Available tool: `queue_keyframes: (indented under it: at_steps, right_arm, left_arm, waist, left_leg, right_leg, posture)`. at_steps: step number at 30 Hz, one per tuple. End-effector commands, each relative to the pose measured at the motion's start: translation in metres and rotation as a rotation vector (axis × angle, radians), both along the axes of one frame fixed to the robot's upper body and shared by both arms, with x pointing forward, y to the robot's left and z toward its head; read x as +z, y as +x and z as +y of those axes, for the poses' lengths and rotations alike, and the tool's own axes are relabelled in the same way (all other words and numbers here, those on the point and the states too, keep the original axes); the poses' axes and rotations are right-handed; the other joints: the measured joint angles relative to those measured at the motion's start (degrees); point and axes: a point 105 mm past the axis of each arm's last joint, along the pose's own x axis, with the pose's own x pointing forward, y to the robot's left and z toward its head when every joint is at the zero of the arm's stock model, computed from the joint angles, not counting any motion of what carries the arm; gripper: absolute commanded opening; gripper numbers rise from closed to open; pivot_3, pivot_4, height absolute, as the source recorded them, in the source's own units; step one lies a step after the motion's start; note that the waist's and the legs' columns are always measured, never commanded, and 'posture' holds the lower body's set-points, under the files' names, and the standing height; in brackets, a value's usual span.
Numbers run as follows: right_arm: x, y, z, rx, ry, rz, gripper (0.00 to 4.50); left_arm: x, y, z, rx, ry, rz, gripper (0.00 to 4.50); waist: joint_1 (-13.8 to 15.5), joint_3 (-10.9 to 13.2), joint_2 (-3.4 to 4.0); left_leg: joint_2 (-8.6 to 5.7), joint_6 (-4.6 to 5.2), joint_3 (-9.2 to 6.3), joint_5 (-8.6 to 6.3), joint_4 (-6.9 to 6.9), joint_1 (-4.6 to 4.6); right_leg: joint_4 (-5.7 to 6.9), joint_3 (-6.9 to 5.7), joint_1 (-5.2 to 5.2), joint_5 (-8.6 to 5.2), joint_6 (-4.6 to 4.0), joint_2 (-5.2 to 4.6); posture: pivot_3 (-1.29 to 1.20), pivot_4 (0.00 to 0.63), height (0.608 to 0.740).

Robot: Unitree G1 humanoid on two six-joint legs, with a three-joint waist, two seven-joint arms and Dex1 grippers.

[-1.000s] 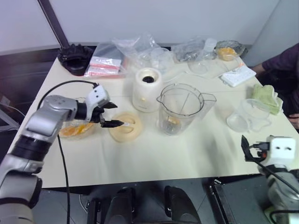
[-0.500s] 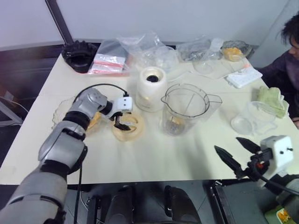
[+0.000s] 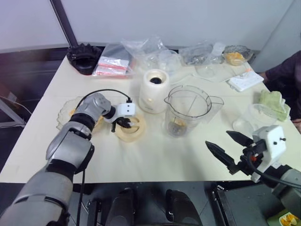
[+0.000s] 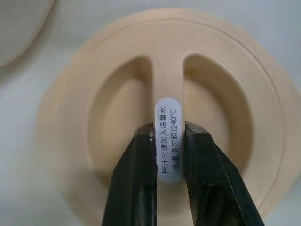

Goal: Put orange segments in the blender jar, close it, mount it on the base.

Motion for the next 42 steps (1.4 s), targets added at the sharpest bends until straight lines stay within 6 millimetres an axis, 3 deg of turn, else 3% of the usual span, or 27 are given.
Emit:
queue_keyframes:
  at_steps: [1, 3, 8, 12, 15, 17, 21, 26, 30, 42]
  right_arm:
    - [0.003, 0.005, -0.006, -0.015, -0.003, -0.028, 4.49]
    - [0.000, 0.007, -0.008, -0.023, 0.000, -0.021, 4.49]
    - [-0.012, 0.012, -0.022, -0.069, 0.013, 0.003, 4.49]
    - [-0.024, 0.017, -0.031, -0.090, -0.008, 0.026, 4.49]
    - [-0.027, 0.023, -0.039, -0.121, 0.005, 0.008, 4.49]
    - [-0.029, 0.028, -0.045, -0.145, 0.009, -0.002, 4.49]
    - [-0.029, 0.038, -0.052, -0.190, 0.020, -0.044, 4.49]
    - [-0.030, 0.045, -0.044, -0.211, 0.054, -0.085, 4.49]
    - [-0.031, 0.042, -0.037, -0.227, 0.057, -0.100, 4.49]
    - [-0.028, 0.034, -0.033, -0.288, 0.057, -0.137, 4.49]
  left_arm:
    - [0.014, -0.001, 0.004, -0.022, -0.044, 0.012, 0.24]
    - [0.046, 0.000, -0.003, -0.071, -0.132, -0.003, 0.24]
    - [0.155, 0.004, -0.011, -0.176, -0.254, -0.173, 0.24]
    - [0.235, -0.006, -0.013, -0.204, -0.334, -0.283, 0.24]
    - [0.269, -0.012, -0.015, -0.213, -0.366, -0.346, 0.24]
    - [0.284, -0.014, -0.029, -0.229, -0.412, -0.349, 0.24]
    - [0.284, -0.020, -0.071, -0.311, -0.423, -0.277, 0.24]
    - [0.265, -0.027, -0.128, -0.404, -0.395, -0.195, 0.24]
    - [0.245, -0.030, -0.157, -0.421, -0.363, -0.156, 0.24]
    - [0.183, -0.025, -0.189, -0.419, -0.230, -0.137, 0.24]
  waist:
    - [-0.1, 0.0, -0.05]
    - [-0.2, 0.1, -0.11]
    - [0.4, 0.2, -0.32]
    - [0.3, 0.2, -0.35]
    - [0.1, 0.2, -0.35]
    - [0.1, 0.2, -0.36]
    - [0.2, 0.2, -0.37]
    - [0.1, 0.2, -0.37]
    - [0.0, 0.2, -0.35]
    - [0.0, 0.2, -0.33]
  left_leg:
    - [-0.01, 0.00, 0.02, 0.00, 0.00, 0.00]
    - [-0.01, 0.01, 0.10, 0.00, 0.00, -0.03]
    - [-0.21, 0.07, 0.13, 0.04, 0.11, -1.01]
    - [-0.32, 0.29, 0.17, -0.09, 0.11, -1.07]
    - [-0.33, 0.30, 0.18, -0.10, 0.11, -0.96]
    - [-0.31, 0.29, 0.18, -0.10, 0.11, -0.82]
    - [-0.24, 0.27, 0.07, -0.08, 0.16, -0.68]
    - [-0.26, 0.26, 0.10, -0.07, 0.21, -0.77]
    - [-0.33, 0.36, 0.15, -0.13, 0.11, -0.88]
    - [-0.30, 0.39, 0.10, -0.14, 0.20, -0.73]
  right_leg:
    - [0.00, 0.00, 0.00, 0.00, 0.00, -0.02]
    - [-0.01, 0.00, -0.07, 0.03, -0.05, -0.08]
    - [0.16, -0.03, -0.88, 0.06, -0.09, -0.06]
    - [0.07, 0.00, -0.86, 0.01, -0.01, -0.01]
    - [0.06, 0.01, -0.81, -0.02, 0.02, 0.00]
    - [0.11, 0.01, -0.74, -0.02, 0.03, 0.03]
    - [0.19, -0.01, -0.60, -0.04, 0.07, 0.13]
    - [0.15, 0.04, -0.61, 0.00, 0.01, 0.13]
    - [0.22, 0.12, -0.82, -0.12, 0.21, 0.14]
    - [0.33, 0.12, -0.71, -0.10, 0.16, 0.17]
  posture:
    - [0.00, 0.150, 0.740]
    - [0.00, 0.150, 0.740]
    - [0.00, 0.150, 0.740]
    - [0.00, 0.150, 0.740]
    - [0.00, 0.150, 0.740]
    - [0.00, 0.150, 0.740]
    - [0.00, 0.150, 0.740]
    - [0.00, 0.150, 0.740]
    - [0.00, 0.150, 0.740]
    - [0.00, 0.150, 0.740]
